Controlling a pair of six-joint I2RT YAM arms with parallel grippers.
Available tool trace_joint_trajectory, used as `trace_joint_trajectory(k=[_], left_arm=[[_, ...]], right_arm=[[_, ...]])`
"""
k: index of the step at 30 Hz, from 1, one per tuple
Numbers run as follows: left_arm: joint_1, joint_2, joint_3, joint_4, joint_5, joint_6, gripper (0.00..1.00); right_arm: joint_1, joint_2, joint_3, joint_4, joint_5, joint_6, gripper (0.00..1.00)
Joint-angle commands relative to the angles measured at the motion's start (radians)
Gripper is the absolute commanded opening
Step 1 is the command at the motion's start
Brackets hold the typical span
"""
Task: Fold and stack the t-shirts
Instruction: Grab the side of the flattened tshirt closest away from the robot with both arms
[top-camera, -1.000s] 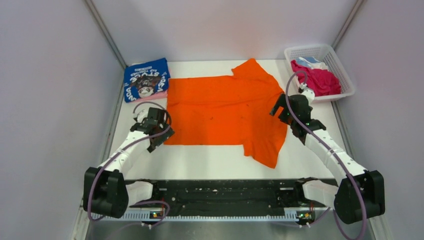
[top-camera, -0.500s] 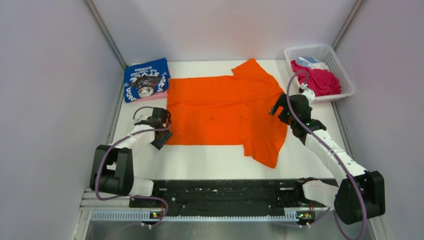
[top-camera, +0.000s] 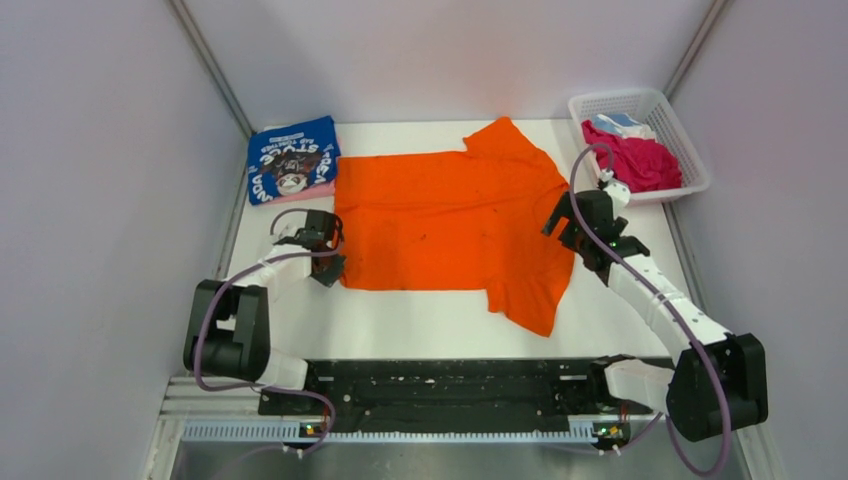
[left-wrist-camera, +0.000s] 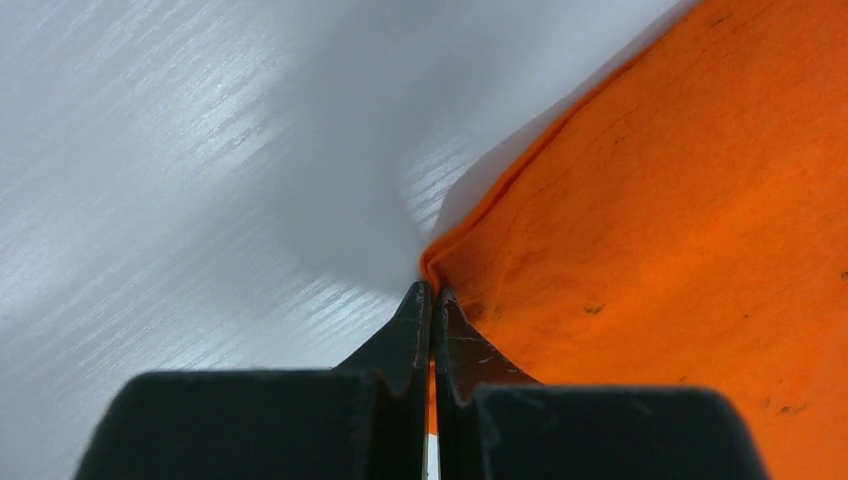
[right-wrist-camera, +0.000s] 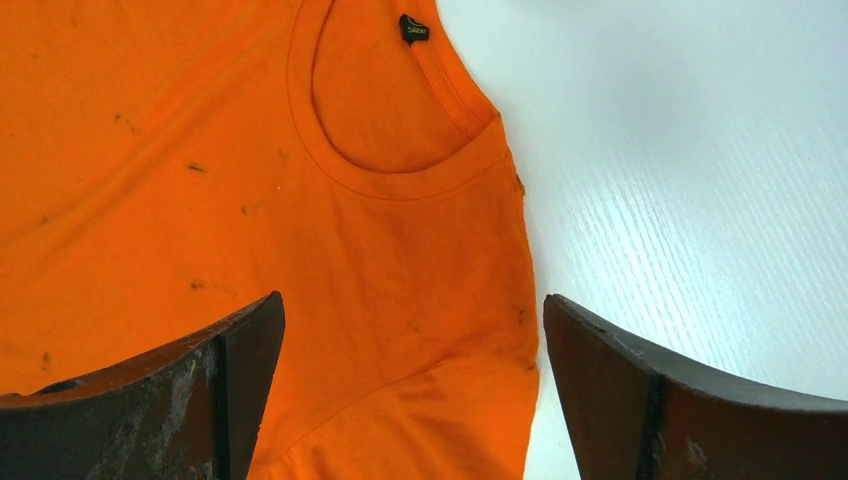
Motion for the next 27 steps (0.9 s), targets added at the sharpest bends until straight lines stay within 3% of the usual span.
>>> trace_joint_trajectory(k=[1,7,14,17,20,27], left_arm=[[0.001,-0.052,-0.022,-0.058,0.015,0.021,0.0],[0.002,-0.195,-0.041,-0.207,-0.097,0.043,0.0],[0.002,-0.29,-0.116,-0.211,-0.074,0.052,0.0],[0.003,-0.3,-0.137,-0.199,-0.073,0.043,0.0],[0.003,-0.297,-0.142,-0.195,-0.073,0.041,0.0],[0.002,-0.29,-0.147,-0.184,-0.066,0.041,0.0]], right_arm=[[0.004,-0.002,0.08,-0.074,0.024,-0.012,0.99],[0.14,-0.042,0.068,-0.291,0.069,0.019,0.97],[0.275,-0.142,-0.019,-0.545,0.039,0.063,0.87],[0.337,-0.177,-0.076,-0.509,-0.106,0.094,0.75],[0.4,-0.159,-0.141,-0.429,-0.214,0.135,0.7],[0.446,-0.026,-0.183,-0.371,-0.209,0.165,0.65]])
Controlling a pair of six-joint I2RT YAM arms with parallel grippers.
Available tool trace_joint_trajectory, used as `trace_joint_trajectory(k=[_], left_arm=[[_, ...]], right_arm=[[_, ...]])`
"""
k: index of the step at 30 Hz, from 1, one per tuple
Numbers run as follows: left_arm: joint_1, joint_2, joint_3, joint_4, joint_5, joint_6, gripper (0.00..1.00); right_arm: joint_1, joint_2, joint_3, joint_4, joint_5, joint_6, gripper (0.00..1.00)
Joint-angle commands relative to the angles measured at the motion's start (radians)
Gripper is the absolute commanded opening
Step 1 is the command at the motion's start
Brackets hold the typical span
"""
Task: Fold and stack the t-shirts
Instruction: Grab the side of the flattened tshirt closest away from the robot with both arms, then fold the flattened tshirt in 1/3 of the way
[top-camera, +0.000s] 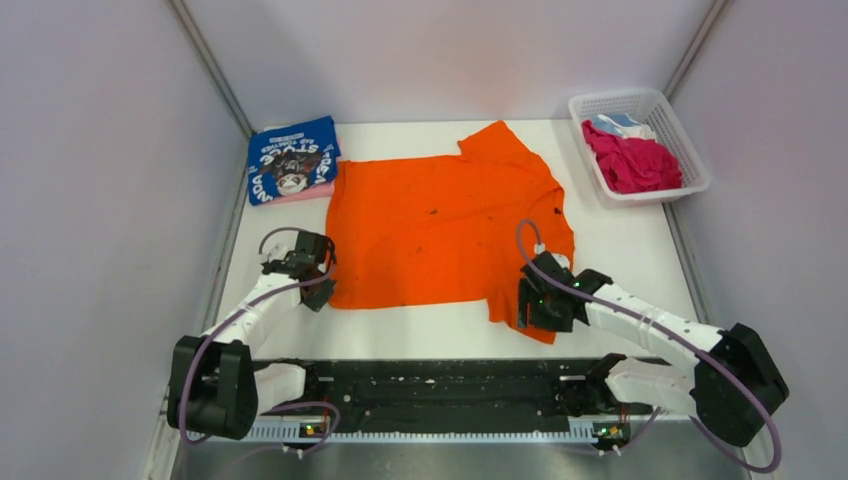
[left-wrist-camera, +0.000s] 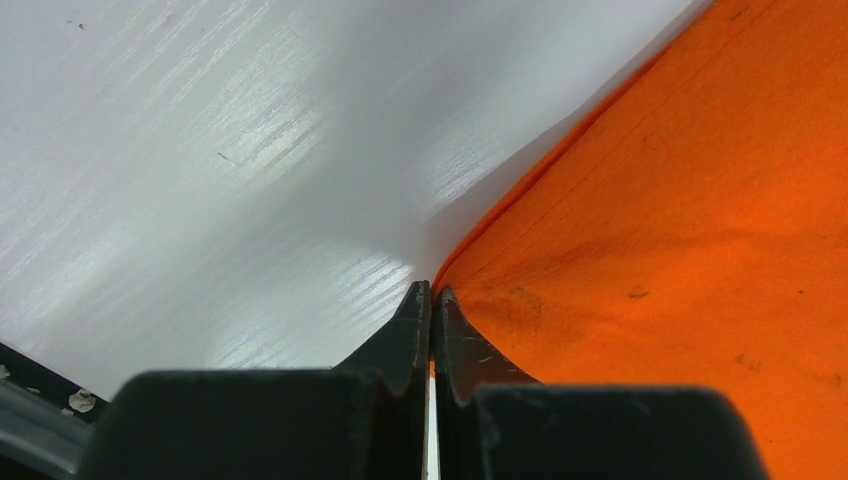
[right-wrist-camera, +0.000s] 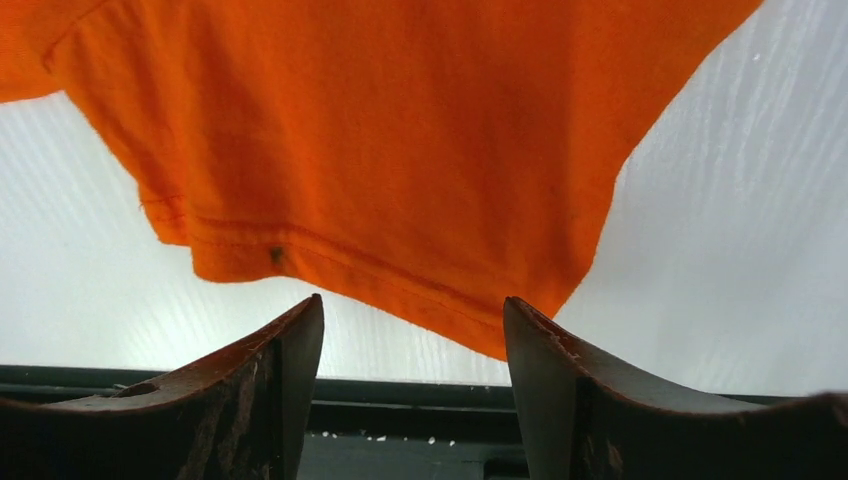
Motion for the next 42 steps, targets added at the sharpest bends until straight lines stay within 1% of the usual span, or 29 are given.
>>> trace_joint_trajectory(k=[1,4,6,9,10,12,14,15,16,19,22,26,31,33,35,39,42], left_arm=[[0.002,-0.016,-0.014,0.002,-0.018,-0.006,0.0],[0.003,-0.023,-0.018,0.008,-0.014,-0.006,0.0],[0.002,-0.024,-0.017,0.004,-0.013,-0.007,0.0],[0.002,-0.029,-0.016,-0.003,-0.013,-0.005,0.0],[0.002,-0.031,-0.014,-0.011,-0.011,-0.003,0.0],[0.003,-0.04,-0.011,-0.038,-0.011,-0.005,0.0],[0.002,-0.059,-0.023,-0.062,-0.018,-0.015,0.0],[0.003,-0.073,-0.031,-0.072,-0.019,-0.02,0.0],[0.003,-0.086,-0.043,-0.079,-0.019,-0.025,0.0],[0.003,-0.132,-0.073,-0.115,-0.013,-0.044,0.0],[0.003,-0.176,-0.089,-0.153,-0.009,-0.049,0.0],[0.002,-0.221,-0.086,-0.163,0.007,-0.035,0.0],[0.003,-0.224,-0.073,-0.101,0.058,-0.046,0.0],[0.003,-0.221,-0.064,-0.079,0.079,-0.058,0.0],[0.003,-0.215,-0.05,-0.081,0.066,-0.085,0.0],[0.004,-0.19,0.001,-0.075,0.031,-0.104,0.0],[0.011,-0.147,0.061,-0.078,0.012,-0.102,0.0]], right_arm=[[0.015,0.072,-0.008,0.054,-0.002,0.047,0.65],[0.014,0.124,-0.04,0.094,0.008,0.063,0.65],[0.015,0.149,-0.061,0.107,0.017,0.085,0.59],[0.032,0.141,-0.079,0.095,0.018,0.116,0.33],[0.045,0.126,-0.082,0.08,0.014,0.128,0.26],[0.071,0.067,-0.091,0.021,0.013,0.169,0.15],[0.102,-0.005,-0.105,-0.036,-0.003,0.215,0.08],[0.118,-0.043,-0.112,-0.068,-0.009,0.242,0.03],[0.134,-0.078,-0.117,-0.099,-0.017,0.269,0.0],[0.196,-0.169,-0.121,-0.172,-0.023,0.351,0.0],[0.253,-0.21,-0.112,-0.208,-0.026,0.407,0.0],[0.272,-0.201,-0.074,-0.201,0.009,0.372,0.0],[0.267,-0.169,0.049,-0.14,0.181,0.313,0.0],[0.255,-0.147,0.097,-0.116,0.224,0.278,0.0],[0.233,-0.131,0.13,-0.075,0.255,0.221,0.0],[0.109,-0.1,0.186,0.039,0.256,0.075,0.0],[0.043,-0.067,0.228,0.112,0.25,-0.012,0.0]])
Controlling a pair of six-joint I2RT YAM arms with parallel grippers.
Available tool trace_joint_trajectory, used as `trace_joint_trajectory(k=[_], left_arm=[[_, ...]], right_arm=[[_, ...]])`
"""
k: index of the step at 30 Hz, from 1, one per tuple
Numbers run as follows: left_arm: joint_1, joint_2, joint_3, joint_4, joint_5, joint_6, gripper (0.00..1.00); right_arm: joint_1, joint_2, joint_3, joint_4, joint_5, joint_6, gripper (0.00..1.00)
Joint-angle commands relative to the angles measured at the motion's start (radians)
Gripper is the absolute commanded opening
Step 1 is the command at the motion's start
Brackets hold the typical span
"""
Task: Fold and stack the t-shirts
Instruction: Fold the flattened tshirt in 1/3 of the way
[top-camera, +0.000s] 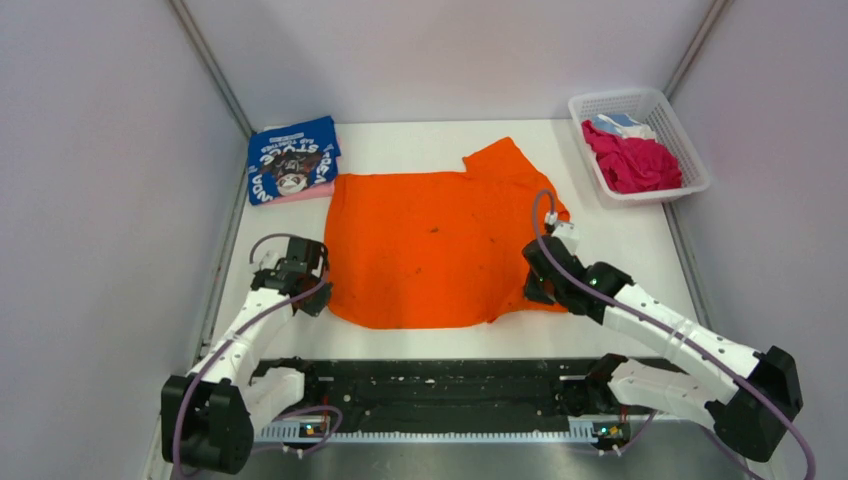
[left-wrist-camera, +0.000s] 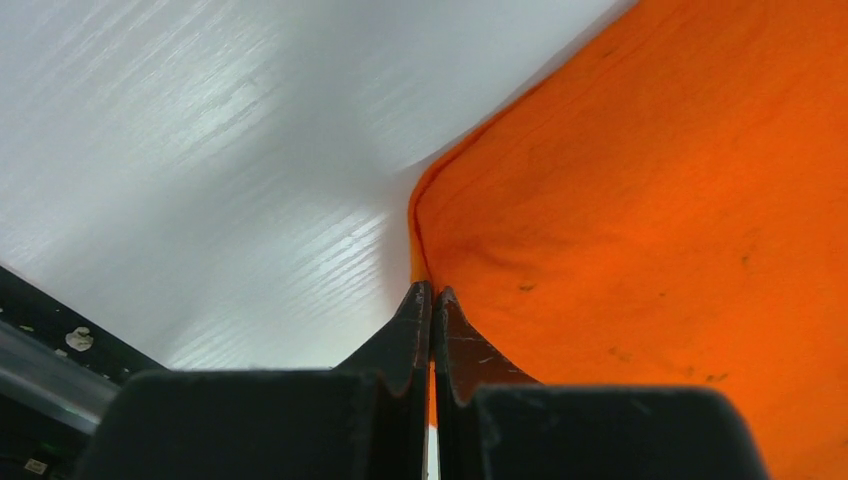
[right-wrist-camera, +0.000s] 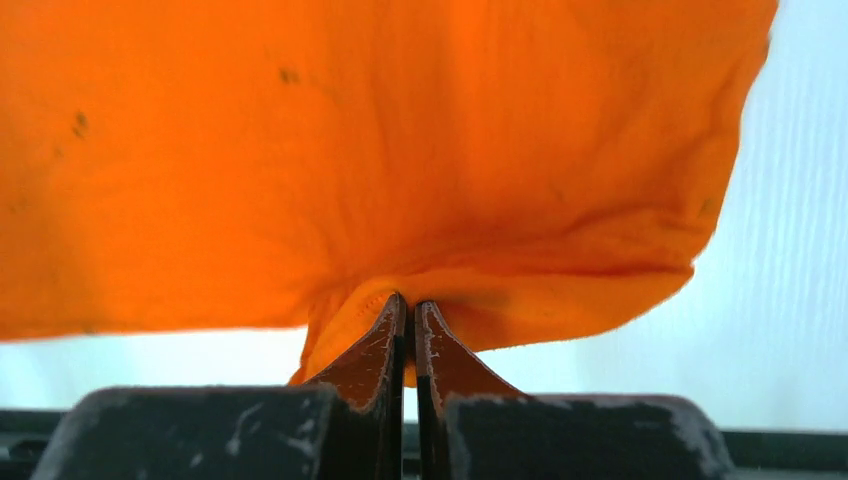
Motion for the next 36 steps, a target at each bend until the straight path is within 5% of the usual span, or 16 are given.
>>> trace_joint_trajectory(k=[1,15,34,36], left_arm=[[0.013,0.056,0.112,0.035,-0.044,-0.023,0.0],[0.087,0.34,0.281,0.09,0.025,0.035,0.0],[0.139,0.501,0.36,0.182,0.001,0.092,0.0],[0.14,0.525,0.369,0.202,0.001,0.105,0.11]], right_arm=[[-0.091,0.05,0.093,0.149,0.043,-0.177,0.0],[-0.308,0.271,0.22,0.424,-0.053,-0.392,0.0],[-0.422,0.534,0.346,0.588,-0.108,-0.495,0.0],[-0.425,0.58,0.366,0.602,-0.118,-0.508,0.03]])
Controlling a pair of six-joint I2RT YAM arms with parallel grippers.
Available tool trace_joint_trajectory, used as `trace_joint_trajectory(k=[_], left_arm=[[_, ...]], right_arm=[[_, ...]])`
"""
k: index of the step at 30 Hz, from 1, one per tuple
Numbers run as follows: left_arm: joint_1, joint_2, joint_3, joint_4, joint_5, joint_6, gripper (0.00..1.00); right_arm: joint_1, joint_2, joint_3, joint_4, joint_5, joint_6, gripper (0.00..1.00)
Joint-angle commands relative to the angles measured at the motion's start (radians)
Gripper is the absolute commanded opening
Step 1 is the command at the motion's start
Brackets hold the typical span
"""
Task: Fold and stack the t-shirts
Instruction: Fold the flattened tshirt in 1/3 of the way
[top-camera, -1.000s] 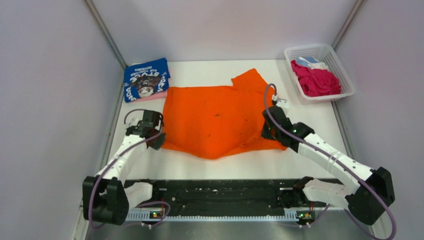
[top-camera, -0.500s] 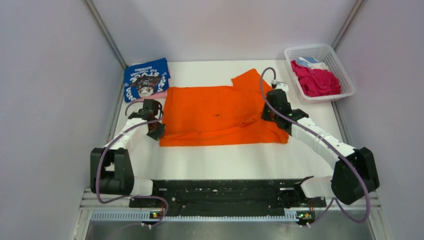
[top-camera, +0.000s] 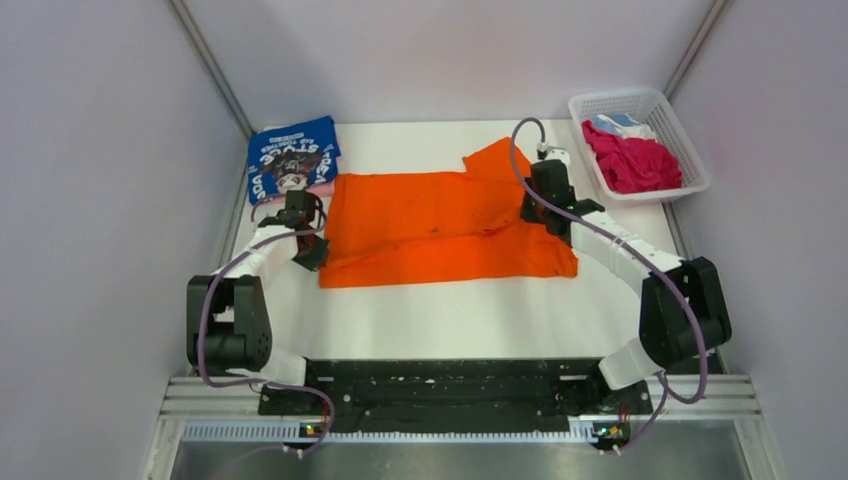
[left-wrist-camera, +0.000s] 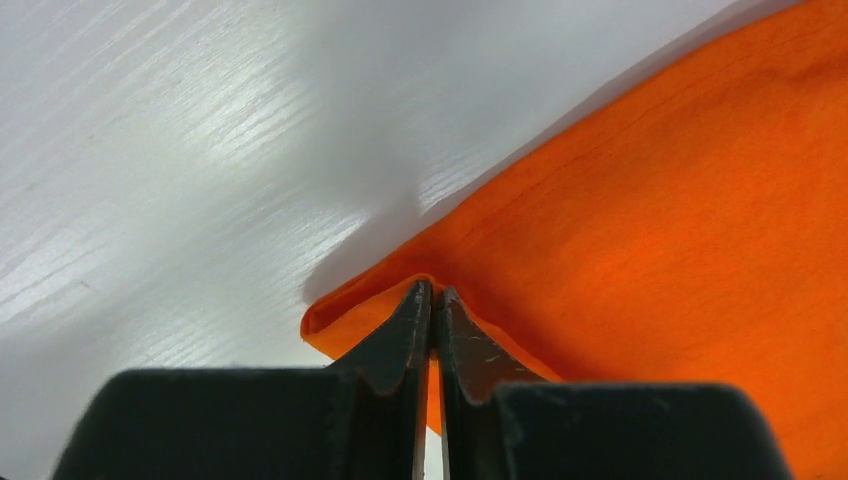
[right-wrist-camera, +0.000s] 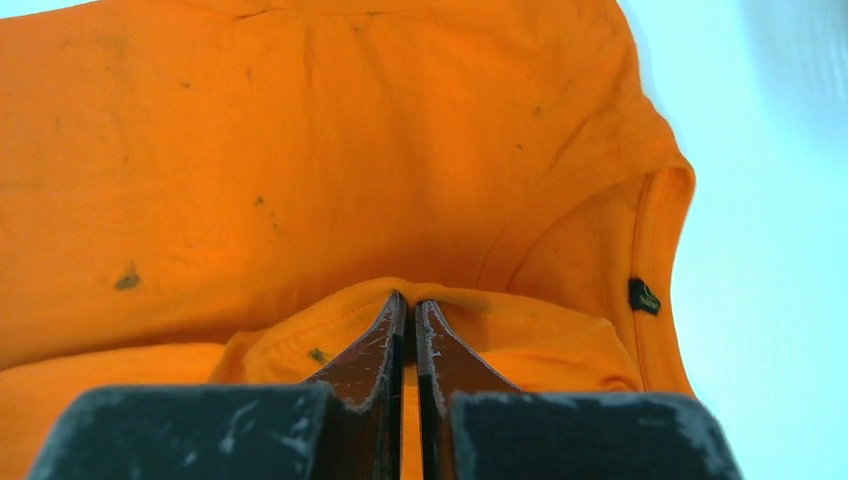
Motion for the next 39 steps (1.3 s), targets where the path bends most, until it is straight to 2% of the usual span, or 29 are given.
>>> trace_joint_trajectory(k=[1,3,4,6,8,9,11,12,14,17,20,26,29,33,39], left_arm=[[0.009,0.045,0.035,0.07,-0.025,0.036,0.23],[0.014,0.059,0.063,0.067,-0.041,0.045,0.49],[0.015,0.062,0.081,0.053,-0.048,0.052,0.62],[0.034,0.051,0.123,0.016,-0.08,0.067,0.86],[0.043,0.026,0.161,-0.031,-0.113,0.082,0.93],[0.043,0.009,0.173,-0.055,-0.127,0.083,0.98],[0.043,-0.03,0.169,-0.064,-0.118,0.093,0.99],[0.044,-0.048,0.164,-0.064,-0.088,0.11,0.99],[0.041,-0.071,0.144,-0.042,0.004,0.14,0.99],[0.029,-0.075,0.068,0.108,0.226,0.197,0.99],[-0.023,-0.02,0.045,0.212,0.341,0.214,0.99],[-0.059,0.185,0.098,0.243,0.315,0.252,0.99],[-0.061,0.23,0.078,0.246,0.348,0.253,0.99],[-0.07,0.214,-0.01,0.261,0.362,0.251,0.99],[-0.11,0.066,-0.21,0.259,0.337,0.234,0.99]], right_arm=[[-0.018,0.085,0.09,0.087,-0.017,-0.057,0.05],[-0.023,0.143,0.131,0.095,-0.021,-0.077,0.14],[-0.029,0.172,0.162,0.079,-0.022,-0.082,0.24],[-0.036,0.216,0.227,0.045,-0.027,-0.094,0.54],[-0.036,0.224,0.267,0.007,-0.03,-0.095,0.75],[-0.035,0.211,0.264,0.004,-0.035,-0.089,0.81],[-0.036,0.164,0.215,0.022,-0.054,-0.064,0.94],[-0.036,0.134,0.181,0.037,-0.075,-0.047,0.97],[-0.035,0.073,0.094,0.078,-0.142,-0.007,0.99],[-0.036,0.007,-0.039,0.153,-0.23,0.039,0.99],[-0.036,0.019,-0.089,0.188,-0.265,0.048,0.99],[-0.036,0.123,-0.105,0.208,-0.187,0.087,0.99],[-0.036,0.141,-0.127,0.127,-0.15,0.114,0.99],[-0.035,0.082,-0.236,0.086,-0.125,0.183,0.99],[-0.036,-0.156,-0.447,0.015,-0.133,0.28,0.99]])
